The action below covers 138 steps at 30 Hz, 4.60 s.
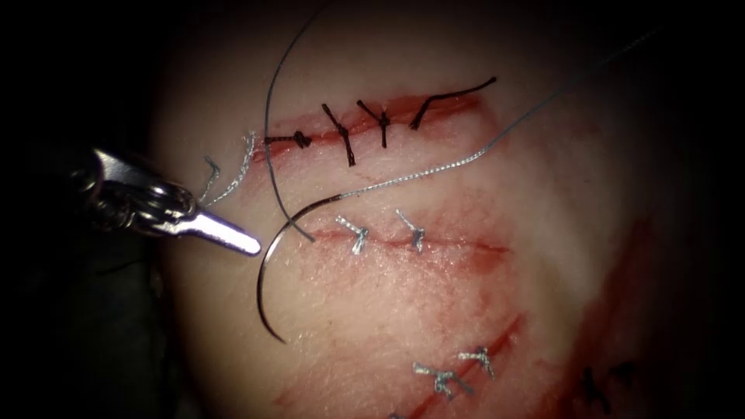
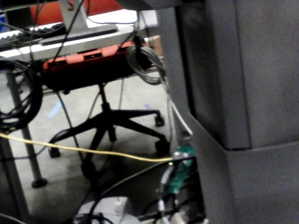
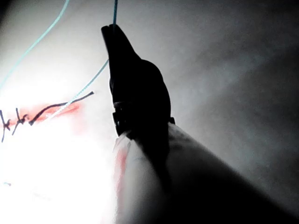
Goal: Wound Closure
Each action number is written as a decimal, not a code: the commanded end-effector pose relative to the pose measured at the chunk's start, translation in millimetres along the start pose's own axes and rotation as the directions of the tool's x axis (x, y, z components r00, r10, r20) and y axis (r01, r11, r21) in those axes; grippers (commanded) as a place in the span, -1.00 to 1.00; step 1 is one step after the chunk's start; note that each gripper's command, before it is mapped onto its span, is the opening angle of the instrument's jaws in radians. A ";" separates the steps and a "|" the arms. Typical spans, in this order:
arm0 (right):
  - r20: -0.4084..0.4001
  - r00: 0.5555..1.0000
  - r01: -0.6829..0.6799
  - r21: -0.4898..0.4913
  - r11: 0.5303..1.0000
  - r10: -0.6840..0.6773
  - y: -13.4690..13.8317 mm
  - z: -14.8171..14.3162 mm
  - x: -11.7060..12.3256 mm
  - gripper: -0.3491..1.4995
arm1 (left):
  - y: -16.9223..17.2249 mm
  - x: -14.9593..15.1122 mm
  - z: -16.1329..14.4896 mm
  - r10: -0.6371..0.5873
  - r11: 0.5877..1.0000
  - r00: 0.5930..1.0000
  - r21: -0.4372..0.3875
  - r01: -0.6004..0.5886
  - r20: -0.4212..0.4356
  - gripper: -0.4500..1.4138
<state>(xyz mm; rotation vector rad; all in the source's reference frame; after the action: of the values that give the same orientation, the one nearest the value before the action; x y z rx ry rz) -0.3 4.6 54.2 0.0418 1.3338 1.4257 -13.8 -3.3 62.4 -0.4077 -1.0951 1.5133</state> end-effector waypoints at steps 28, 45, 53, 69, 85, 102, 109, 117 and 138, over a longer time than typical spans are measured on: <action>0.002 0.998 0.057 -0.002 0.998 -0.057 -6.4 -2.2 -0.7 0.82 | 1.2 2.4 -0.2 -0.238 0.961 0.970 -0.159 0.227 -0.055 -1.00; 0.282 0.959 -0.168 0.524 0.835 0.016 -28.8 -4.7 -8.7 0.33 | 2.1 3.9 3.4 -0.443 0.747 0.896 -0.547 0.379 0.015 -1.00; 0.296 0.955 -0.137 0.421 0.897 0.007 -26.9 -2.5 -14.8 0.16 | 4.3 4.0 4.6 -0.458 0.722 0.889 -0.578 0.381 0.013 -1.00; 0.340 0.940 -0.086 0.327 0.941 -0.032 -23.1 0.3 -19.6 0.20 | 10.7 2.7 8.6 -0.301 0.782 0.954 -0.570 0.253 0.012 -1.00; 0.394 0.919 -0.128 0.306 0.943 -0.003 -25.1 -1.0 -19.3 0.56 | 10.9 2.8 9.0 -0.294 0.804 0.956 -0.540 0.247 0.001 -1.00; 0.390 0.921 -0.125 0.301 0.945 -0.003 -25.8 -0.1 -19.9 0.25 | 10.9 3.0 9.2 -0.338 0.871 0.932 -0.417 0.258 -0.129 -1.00; 0.385 0.923 -0.121 0.296 0.947 -0.002 -25.6 0.7 -20.2 -0.24 | 11.1 2.8 9.7 -0.336 0.877 0.929 -0.411 0.250 -0.153 -1.00; 0.381 0.924 -0.116 0.295 0.949 -0.005 -25.2 1.2 -20.6 -0.46 | 11.2 2.7 9.9 -0.339 0.877 0.927 -0.411 0.250 -0.159 -1.00; 0.368 0.930 -0.121 0.294 0.948 0.004 -25.6 1.8 -20.5 -0.64 | 10.9 2.5 10.2 -0.330 0.879 0.933 -0.408 0.248 -0.143 -0.91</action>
<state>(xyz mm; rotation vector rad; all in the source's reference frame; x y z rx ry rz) 24.5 -15.4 49.1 0.5428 1.2384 1.1725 -28.2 -4.0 59.0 -0.6235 -1.2241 0.9611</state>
